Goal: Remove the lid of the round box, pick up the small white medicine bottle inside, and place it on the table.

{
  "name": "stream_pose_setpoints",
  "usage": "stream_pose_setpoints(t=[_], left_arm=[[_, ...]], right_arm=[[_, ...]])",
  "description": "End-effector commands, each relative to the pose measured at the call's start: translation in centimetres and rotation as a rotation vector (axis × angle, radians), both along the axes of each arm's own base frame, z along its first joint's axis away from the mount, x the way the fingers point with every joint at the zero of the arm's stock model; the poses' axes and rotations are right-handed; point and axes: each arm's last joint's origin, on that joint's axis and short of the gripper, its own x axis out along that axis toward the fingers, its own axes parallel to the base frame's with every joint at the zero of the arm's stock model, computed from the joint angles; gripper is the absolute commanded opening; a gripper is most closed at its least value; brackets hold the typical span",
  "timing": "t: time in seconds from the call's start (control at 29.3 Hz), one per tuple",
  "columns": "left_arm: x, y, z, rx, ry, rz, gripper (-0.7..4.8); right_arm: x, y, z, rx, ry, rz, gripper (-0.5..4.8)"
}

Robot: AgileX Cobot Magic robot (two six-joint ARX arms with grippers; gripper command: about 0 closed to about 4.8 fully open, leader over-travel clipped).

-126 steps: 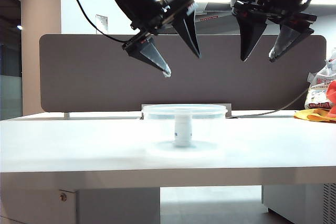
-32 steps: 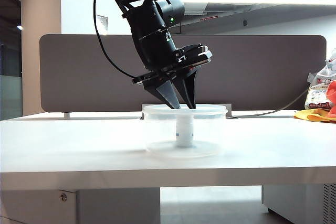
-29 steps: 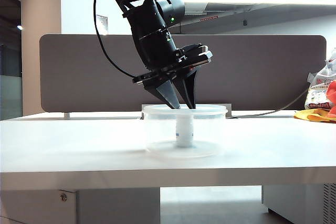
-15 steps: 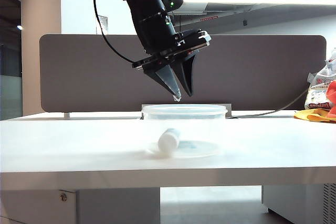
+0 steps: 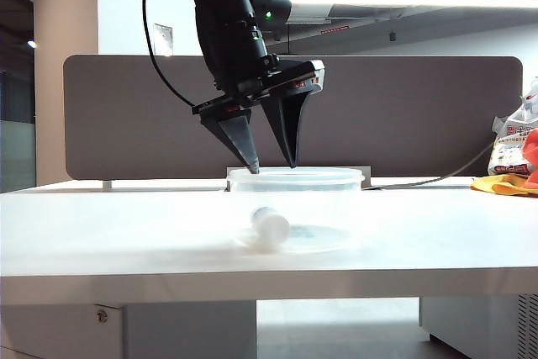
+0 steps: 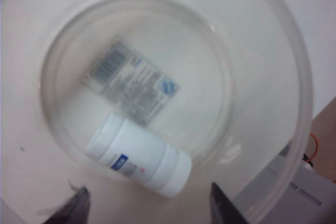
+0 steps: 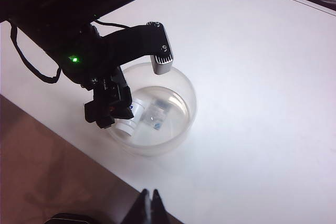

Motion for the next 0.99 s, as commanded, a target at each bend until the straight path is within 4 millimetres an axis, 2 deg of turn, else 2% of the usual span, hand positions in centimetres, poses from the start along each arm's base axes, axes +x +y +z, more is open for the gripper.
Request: stream_pose_setpoints(t=[0.03,0.24,0.51,0.99], left_arm=[[-0.1,-0.1,0.3,-0.017,0.011,0.033,2.88],[0.1,-0.7,0.2,-0.048,-0.009,0.065,2.87],[0.0,-1.1,-1.8,0.003,0.075,0.07,2.87],[0.1,0.2,-2.1,0.079,0.112,0.109,2.87]], right_arm=[[0.0,0.0,0.2,-0.002,-0.024,0.01,-0.01],[0.0,0.0,0.3,-0.013,-0.036,0.019,-0.01],[0.2,0.1,0.2,-0.015,-0.032,0.018,-0.01],[0.4,0.2,0.0,-0.018,-0.024,0.018,-0.01]])
